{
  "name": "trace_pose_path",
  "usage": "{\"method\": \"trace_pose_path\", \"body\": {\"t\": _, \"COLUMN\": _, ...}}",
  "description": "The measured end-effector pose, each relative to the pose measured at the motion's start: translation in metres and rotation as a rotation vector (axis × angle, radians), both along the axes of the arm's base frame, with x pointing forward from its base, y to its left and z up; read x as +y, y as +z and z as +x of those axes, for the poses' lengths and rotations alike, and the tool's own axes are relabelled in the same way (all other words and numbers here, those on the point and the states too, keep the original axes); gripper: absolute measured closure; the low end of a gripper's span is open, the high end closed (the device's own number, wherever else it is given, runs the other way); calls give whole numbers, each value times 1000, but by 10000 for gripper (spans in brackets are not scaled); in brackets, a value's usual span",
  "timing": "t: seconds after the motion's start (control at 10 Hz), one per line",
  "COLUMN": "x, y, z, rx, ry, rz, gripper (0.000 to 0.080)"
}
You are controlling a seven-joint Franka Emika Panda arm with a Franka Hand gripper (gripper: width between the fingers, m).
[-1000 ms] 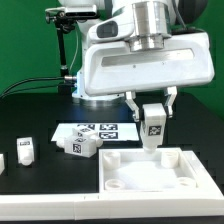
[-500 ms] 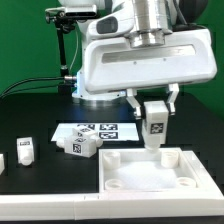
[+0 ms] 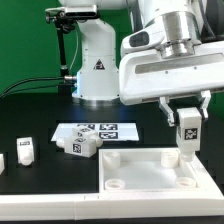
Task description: Assemble one leg
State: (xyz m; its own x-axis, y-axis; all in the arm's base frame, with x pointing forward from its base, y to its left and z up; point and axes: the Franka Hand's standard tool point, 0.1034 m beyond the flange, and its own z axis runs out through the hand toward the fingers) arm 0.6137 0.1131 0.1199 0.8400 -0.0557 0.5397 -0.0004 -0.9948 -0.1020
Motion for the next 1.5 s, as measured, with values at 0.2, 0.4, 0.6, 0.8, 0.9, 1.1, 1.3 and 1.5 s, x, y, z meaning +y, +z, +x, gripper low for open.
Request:
{"method": "trace_pose_path", "body": {"t": 0.2, "x": 0, "y": -1, "z": 0, "rx": 1, "ry": 0, "rz": 0, "gripper": 514}}
{"method": "trace_pose_path", "body": {"t": 0.4, "x": -17, "y": -7, "z": 6, "rx": -48, "ry": 30, "rz": -56, "gripper": 514}}
{"method": "trace_pose_path", "body": {"t": 0.6, "x": -32, "y": -7, "z": 16, "rx": -81, "ry": 40, "rz": -88, "gripper": 514}}
{"method": "trace_pose_path", "body": {"t": 0.8, "x": -29, "y": -9, "z": 16, "rx": -75, "ry": 40, "rz": -79, "gripper": 514}}
{"method": "trace_pose_path", "body": {"t": 0.9, "x": -26, "y": -10, "z": 16, "rx": -73, "ry": 42, "rz": -75, "gripper": 514}}
{"method": "trace_pose_path", "body": {"t": 1.1, "x": -17, "y": -6, "z": 19, "rx": -76, "ry": 52, "rz": -68, "gripper": 514}}
{"method": "trace_pose_path", "body": {"t": 1.3, "x": -5, "y": -15, "z": 16, "rx": -74, "ry": 61, "rz": -61, "gripper": 514}}
{"method": "trace_pose_path", "body": {"t": 1.5, "x": -2, "y": -23, "z": 20, "rx": -70, "ry": 63, "rz": -59, "gripper": 514}}
